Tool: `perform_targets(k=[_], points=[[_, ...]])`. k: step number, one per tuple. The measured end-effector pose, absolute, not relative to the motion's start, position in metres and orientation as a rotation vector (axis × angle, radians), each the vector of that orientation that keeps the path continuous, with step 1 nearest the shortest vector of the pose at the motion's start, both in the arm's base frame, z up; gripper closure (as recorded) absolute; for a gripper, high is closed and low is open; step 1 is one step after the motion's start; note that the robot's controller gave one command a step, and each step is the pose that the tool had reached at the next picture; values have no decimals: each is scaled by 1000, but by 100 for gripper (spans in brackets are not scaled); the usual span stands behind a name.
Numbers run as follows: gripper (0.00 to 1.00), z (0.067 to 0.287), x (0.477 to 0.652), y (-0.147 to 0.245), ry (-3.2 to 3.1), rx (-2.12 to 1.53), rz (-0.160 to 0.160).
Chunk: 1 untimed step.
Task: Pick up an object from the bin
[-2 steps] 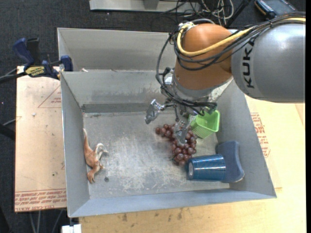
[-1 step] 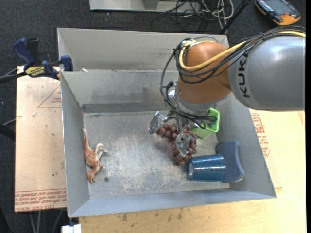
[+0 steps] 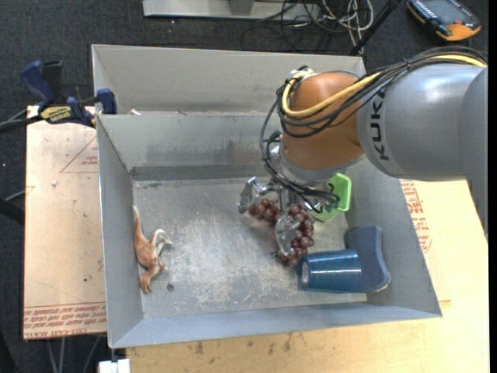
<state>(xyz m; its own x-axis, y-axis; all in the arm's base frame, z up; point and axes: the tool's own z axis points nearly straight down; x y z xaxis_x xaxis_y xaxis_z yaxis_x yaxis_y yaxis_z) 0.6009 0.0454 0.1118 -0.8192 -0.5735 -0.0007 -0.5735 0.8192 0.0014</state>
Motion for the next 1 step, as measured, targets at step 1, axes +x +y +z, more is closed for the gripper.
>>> perform_targets(k=[1], points=[[0,95,614,28,2871,-1267,5]])
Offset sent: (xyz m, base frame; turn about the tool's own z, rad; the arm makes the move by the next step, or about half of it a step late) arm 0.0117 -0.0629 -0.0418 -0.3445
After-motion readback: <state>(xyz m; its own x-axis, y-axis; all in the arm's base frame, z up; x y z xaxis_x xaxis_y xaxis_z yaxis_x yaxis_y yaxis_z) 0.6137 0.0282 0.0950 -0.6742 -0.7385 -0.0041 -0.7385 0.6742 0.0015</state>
